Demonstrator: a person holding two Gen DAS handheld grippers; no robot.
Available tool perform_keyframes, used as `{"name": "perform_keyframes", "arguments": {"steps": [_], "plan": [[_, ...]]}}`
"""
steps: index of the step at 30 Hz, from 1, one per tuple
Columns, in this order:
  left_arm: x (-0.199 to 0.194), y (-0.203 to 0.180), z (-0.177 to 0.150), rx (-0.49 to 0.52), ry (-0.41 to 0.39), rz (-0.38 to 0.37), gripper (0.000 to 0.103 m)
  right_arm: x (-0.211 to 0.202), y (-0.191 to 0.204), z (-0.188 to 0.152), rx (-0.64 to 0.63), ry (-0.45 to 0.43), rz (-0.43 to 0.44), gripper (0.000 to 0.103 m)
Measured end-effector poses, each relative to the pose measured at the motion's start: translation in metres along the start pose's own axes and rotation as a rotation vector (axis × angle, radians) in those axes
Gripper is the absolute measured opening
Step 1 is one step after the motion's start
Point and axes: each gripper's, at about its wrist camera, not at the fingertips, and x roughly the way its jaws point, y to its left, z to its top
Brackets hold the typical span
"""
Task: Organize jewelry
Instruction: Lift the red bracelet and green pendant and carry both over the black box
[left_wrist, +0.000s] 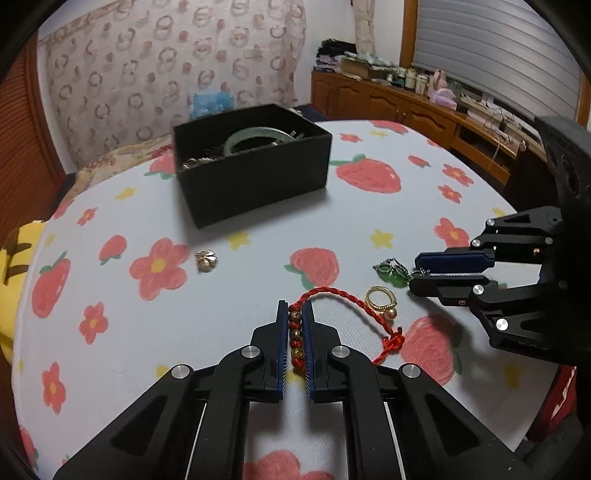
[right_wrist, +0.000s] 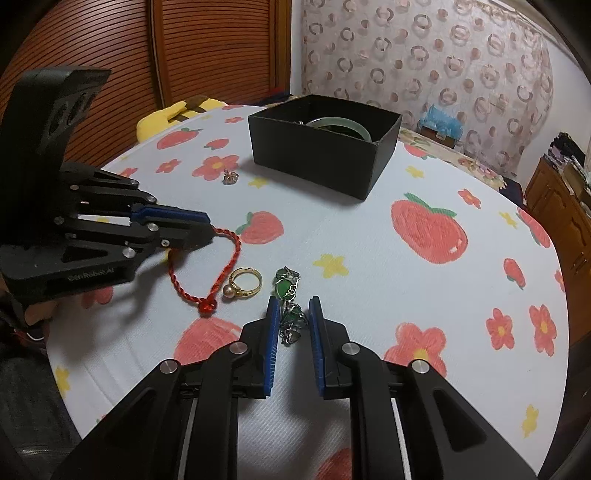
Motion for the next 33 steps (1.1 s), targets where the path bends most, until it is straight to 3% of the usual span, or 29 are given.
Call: {"name": "perform_keyframes", "arguments": {"steps": [12, 21, 33], "plan": [[-0.049, 0.013, -0.002, -0.055, -0.135, 0.012, 0.007, 0.002, 0.001, 0.001, 0.005, 0.002, 0.007, 0.018], [-0.05, 0.016, -0.002, -0.06, -0.145, 0.022, 0.007, -0.001, 0.002, 0.005, -0.032, 0.006, -0.012, 0.016], [-0.057, 0.028, -0.003, -0.092, -0.175, 0.03, 0.007, -0.037, 0.001, 0.034, -0.044, -0.086, -0.03, 0.016]]}}
